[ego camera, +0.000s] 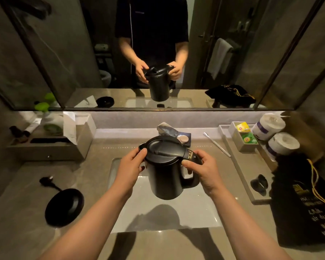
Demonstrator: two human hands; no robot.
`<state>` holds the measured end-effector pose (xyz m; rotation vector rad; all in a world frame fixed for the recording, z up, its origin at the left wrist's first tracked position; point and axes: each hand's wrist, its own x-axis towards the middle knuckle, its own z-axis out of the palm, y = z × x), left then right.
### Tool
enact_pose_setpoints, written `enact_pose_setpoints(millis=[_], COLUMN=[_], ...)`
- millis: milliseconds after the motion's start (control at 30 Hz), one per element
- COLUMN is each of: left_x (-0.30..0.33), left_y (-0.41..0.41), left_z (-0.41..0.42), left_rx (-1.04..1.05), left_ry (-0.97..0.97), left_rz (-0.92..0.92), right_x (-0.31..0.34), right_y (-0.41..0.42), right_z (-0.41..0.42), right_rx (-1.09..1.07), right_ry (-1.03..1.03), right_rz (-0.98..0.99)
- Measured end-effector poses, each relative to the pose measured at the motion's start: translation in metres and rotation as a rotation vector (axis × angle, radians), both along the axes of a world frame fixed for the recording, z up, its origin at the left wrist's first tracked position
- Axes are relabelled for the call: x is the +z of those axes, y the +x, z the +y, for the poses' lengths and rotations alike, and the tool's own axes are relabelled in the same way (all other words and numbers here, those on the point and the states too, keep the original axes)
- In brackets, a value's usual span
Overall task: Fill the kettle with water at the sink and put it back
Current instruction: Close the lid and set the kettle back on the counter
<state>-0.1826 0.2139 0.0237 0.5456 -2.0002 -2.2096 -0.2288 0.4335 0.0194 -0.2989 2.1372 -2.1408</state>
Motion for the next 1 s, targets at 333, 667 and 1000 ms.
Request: enact_pose_setpoints(millis=[333,667,1000], left_x=[-0.01,-0.015,-0.033], left_y=[0.08,0.139,0.155], left_z=[-0.113,-0.208,-0.236], left_rx=[0.356,0.656,0.689], left_ry=[-0.006,0.01,-0.031], left_rz=[-0.025,-0.071,-0.112], right_x=[-0.007,-0.028,-0.049], right_y=[0.002,0.026,0.032], right_z=[-0.138,-0.271,-0.306], right_rx=[0.451,0.733,0.788], right_ry=[0.431,0.455,0.468], right_rz=[0.252,0.259,0.256])
